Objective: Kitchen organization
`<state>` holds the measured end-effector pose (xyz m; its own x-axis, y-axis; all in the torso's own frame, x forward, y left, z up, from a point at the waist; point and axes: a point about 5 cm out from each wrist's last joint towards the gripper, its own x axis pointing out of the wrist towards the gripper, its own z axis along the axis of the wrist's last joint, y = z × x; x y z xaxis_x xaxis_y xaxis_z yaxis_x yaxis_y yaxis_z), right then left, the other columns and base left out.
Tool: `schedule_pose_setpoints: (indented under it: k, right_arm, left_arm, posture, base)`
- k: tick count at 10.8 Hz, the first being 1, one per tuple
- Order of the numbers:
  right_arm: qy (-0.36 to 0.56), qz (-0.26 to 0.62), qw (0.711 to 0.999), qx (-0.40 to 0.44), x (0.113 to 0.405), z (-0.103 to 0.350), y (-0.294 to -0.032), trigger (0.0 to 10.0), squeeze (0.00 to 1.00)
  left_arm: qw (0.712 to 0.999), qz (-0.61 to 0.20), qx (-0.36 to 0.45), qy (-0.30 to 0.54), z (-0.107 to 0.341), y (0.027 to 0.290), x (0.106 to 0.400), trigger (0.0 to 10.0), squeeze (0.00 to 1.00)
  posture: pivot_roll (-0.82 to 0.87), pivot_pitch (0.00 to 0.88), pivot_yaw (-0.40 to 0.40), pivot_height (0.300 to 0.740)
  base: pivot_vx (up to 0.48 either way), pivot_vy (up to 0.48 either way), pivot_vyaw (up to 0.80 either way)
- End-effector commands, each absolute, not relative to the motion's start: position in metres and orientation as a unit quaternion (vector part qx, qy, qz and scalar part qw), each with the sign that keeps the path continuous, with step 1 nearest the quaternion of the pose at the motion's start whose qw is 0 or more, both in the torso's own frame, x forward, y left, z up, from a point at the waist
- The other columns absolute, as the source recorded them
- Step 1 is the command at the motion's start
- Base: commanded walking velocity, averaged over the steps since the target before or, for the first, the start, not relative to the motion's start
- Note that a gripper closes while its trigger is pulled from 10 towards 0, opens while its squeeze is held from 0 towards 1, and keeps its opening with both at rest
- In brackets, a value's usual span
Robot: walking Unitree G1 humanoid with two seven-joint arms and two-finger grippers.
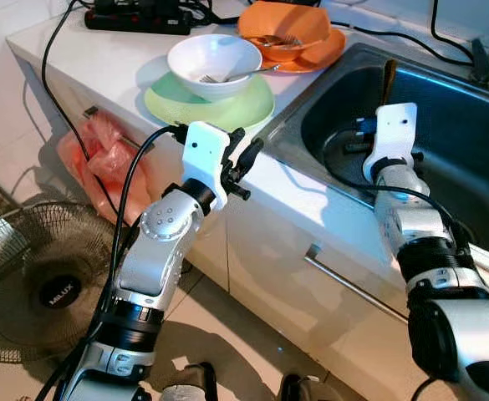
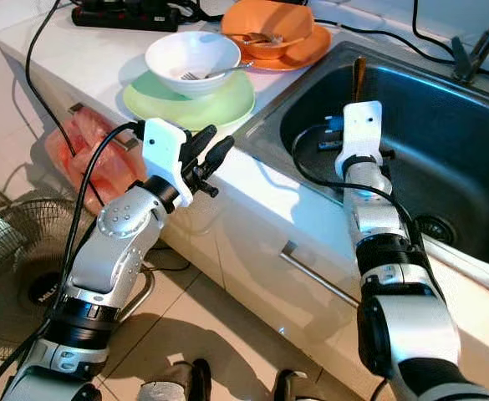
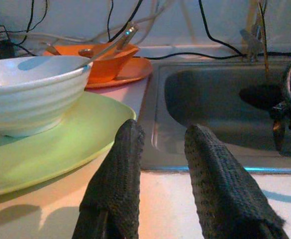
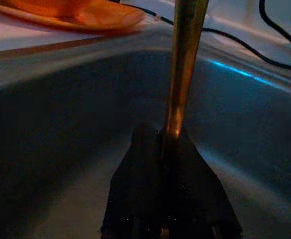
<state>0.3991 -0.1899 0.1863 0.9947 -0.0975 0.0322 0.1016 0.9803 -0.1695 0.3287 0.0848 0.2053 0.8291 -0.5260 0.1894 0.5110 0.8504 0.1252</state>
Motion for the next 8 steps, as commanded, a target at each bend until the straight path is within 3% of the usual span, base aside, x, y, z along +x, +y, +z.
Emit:
schedule_pose_setpoints:
  k: [1,5,6,8]
  right_arm:
    - [0.016,-0.048,0.996,-0.074,0.3992,0.1769,-0.1894,10.0,0.0]
    - [0.017,-0.048,0.997,-0.056,0.4028,0.1804,-0.1877,10.0,0.0]
    - [0.016,-0.046,0.997,-0.052,0.4033,0.1807,-0.1875,10.0,1.0]
    - [0.015,-0.044,0.998,-0.048,0.4037,0.1806,-0.1869,10.0,1.0]
  left_arm:
    - [0.957,-0.268,0.038,-0.108,0.2038,0.0839,0.3297,10.0,0.0]
    - [0.955,-0.272,0.034,-0.11,0.2041,0.0814,0.329,10.0,0.0]
    - [0.955,-0.273,0.034,-0.11,0.2037,0.0807,0.3289,10.0,0.0]
    - [0.954,-0.277,0.033,-0.109,0.2029,0.0798,0.3283,10.0,0.0]
  posture:
    - [0.06,0.154,0.003,0.74]
    - [0.06,0.149,-0.001,0.74]
    - [0.06,0.138,-0.002,0.74]
    - [0.06,0.131,-0.002,0.74]
  base:
    - [0.0,0.0,0.0]
    - [0.0,0.0,0.0]
    - [0.0,0.0,0.0]
    - [0.0,0.0,0.0]
